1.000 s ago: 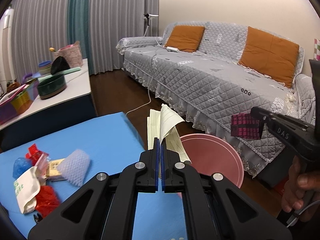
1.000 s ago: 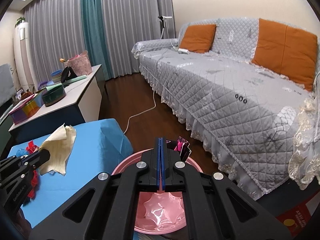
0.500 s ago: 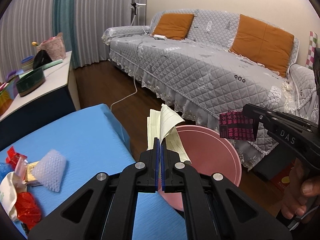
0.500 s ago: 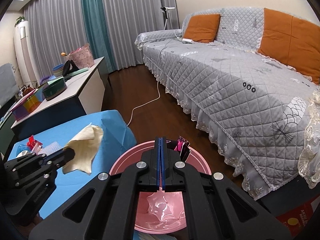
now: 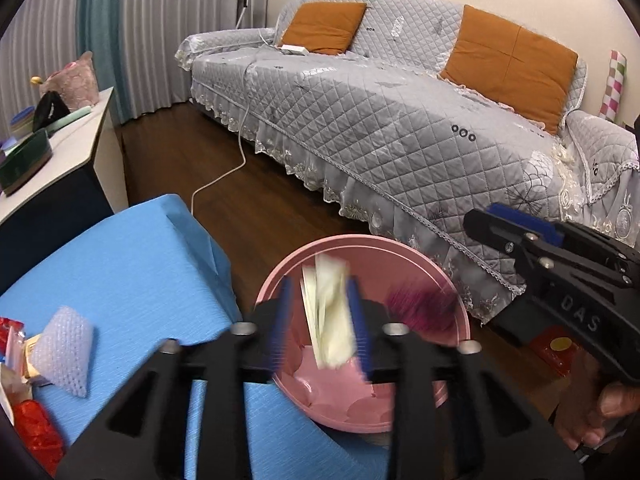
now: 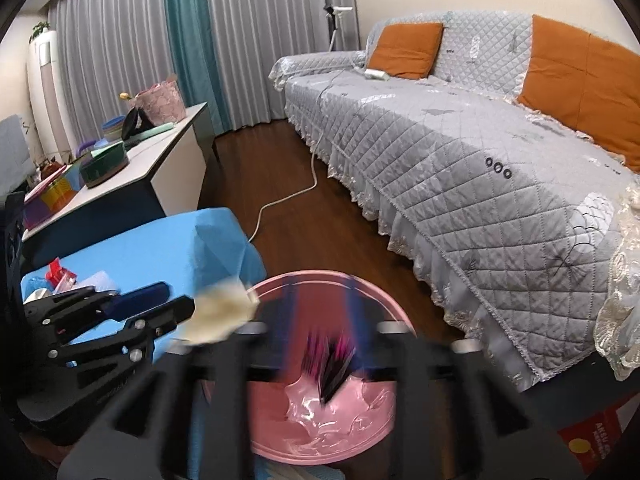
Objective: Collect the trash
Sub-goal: 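Open both tools to drop the tissue and packet into the bucket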
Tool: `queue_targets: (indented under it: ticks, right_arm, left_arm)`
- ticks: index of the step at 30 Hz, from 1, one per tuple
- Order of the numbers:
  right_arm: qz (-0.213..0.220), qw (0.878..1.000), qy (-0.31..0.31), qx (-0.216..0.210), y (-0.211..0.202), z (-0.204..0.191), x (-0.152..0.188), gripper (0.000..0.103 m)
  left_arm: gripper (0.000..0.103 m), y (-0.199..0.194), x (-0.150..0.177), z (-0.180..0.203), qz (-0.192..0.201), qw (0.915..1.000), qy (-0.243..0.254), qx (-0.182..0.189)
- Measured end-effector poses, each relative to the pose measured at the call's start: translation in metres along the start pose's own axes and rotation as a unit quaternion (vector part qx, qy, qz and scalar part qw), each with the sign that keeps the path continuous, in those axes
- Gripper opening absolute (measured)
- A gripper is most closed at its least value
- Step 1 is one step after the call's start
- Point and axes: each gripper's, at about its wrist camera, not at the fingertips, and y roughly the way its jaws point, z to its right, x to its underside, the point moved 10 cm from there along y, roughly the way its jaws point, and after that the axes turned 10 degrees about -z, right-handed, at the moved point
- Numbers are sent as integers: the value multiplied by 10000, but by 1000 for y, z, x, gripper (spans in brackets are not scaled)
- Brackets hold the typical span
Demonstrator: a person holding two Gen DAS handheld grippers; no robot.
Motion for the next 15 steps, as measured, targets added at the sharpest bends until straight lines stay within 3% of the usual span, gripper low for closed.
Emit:
queue_targets:
  ticks: [15]
  right_arm:
    - [96,9998,-160,-9,-11,-21,-1,48]
  left_arm:
    - [34,-63,20,-45,321,9987,-395,-93]
